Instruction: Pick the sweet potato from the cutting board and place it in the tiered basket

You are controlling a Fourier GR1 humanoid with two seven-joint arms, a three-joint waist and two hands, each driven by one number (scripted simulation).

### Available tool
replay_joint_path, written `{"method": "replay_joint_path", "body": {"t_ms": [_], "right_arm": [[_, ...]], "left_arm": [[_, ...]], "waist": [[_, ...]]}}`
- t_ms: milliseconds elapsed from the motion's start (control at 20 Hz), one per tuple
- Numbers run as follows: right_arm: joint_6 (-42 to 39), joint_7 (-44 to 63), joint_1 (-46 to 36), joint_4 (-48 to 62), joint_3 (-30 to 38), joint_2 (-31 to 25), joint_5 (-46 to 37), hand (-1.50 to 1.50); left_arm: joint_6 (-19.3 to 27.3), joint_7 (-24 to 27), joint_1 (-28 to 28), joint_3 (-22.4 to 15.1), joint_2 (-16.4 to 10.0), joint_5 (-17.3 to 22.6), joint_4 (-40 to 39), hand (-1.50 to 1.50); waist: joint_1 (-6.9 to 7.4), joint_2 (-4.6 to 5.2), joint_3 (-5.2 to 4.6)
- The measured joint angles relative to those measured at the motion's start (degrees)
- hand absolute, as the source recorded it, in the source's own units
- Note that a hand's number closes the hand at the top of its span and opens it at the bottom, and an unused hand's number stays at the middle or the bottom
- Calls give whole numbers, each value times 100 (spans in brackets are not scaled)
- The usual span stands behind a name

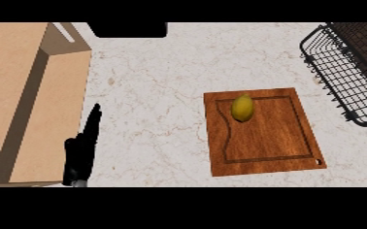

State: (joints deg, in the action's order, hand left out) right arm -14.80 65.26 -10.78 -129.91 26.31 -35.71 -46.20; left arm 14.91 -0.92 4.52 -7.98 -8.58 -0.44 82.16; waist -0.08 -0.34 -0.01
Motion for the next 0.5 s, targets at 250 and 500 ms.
{"method": "replay_joint_path", "body": {"t_ms": [250,500], "right_arm": [[-269,-115,-754,799,212,-425,74,150],[-438,-293,-1358,1770,371,-726,73,150]], "left_arm": [[-67,53,-2,17,-25,-5,12,0],[-43,55,-29,4,33,-53,-22,0]], "waist": [[79,14,3],[101,25,5]]}}
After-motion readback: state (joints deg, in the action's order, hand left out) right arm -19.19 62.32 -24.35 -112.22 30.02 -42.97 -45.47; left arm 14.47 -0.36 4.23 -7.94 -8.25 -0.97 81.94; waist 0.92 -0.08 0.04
